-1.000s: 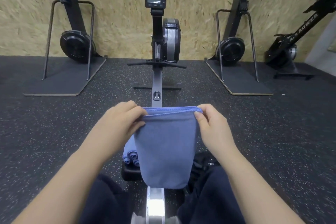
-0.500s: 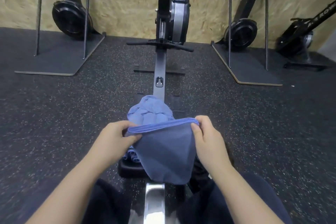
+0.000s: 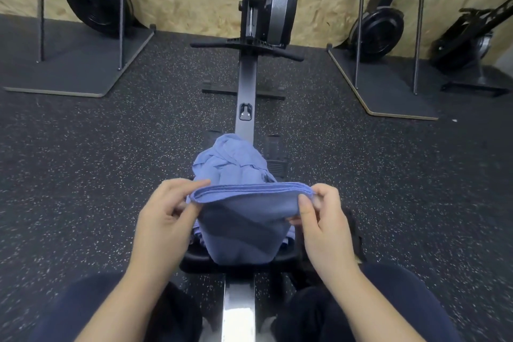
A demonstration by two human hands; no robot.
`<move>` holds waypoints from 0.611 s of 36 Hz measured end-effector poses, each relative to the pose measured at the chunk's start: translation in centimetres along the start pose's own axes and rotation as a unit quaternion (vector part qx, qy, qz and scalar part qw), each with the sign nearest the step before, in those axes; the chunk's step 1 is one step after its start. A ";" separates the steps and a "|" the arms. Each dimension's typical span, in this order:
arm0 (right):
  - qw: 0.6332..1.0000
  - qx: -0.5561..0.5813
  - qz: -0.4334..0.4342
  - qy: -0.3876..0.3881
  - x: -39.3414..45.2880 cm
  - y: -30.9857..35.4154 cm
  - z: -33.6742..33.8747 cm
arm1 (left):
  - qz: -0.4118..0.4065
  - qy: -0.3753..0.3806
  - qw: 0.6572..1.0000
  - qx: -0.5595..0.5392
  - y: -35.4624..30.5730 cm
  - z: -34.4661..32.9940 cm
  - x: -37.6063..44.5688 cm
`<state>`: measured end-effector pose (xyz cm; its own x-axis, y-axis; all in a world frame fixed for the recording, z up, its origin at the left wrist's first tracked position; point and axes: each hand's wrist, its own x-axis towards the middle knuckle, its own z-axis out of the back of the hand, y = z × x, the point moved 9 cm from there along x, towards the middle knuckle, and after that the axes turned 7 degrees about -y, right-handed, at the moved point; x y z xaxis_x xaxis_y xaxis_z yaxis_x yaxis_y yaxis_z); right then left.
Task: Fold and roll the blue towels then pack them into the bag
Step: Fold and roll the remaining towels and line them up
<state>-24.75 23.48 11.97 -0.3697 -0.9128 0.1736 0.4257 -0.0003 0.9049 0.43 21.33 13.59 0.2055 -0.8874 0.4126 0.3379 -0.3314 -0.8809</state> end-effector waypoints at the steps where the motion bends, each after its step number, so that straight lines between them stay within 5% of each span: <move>1: 1.000 0.013 0.001 0.008 0.2 0.3 -0.2 | 0.002 -0.010 1.000 -0.006 0.0 0.3 0.1; 5: 0.995 0.081 -0.002 0.066 0.6 1.1 -1.5 | 0.049 -0.039 0.997 -0.049 -0.4 0.9 0.7; 9: 0.998 0.030 0.041 0.024 1.6 2.2 -1.5 | 0.073 -0.042 0.993 -0.081 -0.5 0.8 1.7; 22: 0.993 0.105 0.039 -0.023 6.0 4.5 -3.9 | 0.079 -0.057 0.992 -0.080 0.8 1.0 6.5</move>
<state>-21.86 16.36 15.56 -0.3812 -0.8874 0.2593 0.2751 0.1589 0.9482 2.94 15.58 15.81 0.3500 -0.8931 0.2827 0.1459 -0.2461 -0.9582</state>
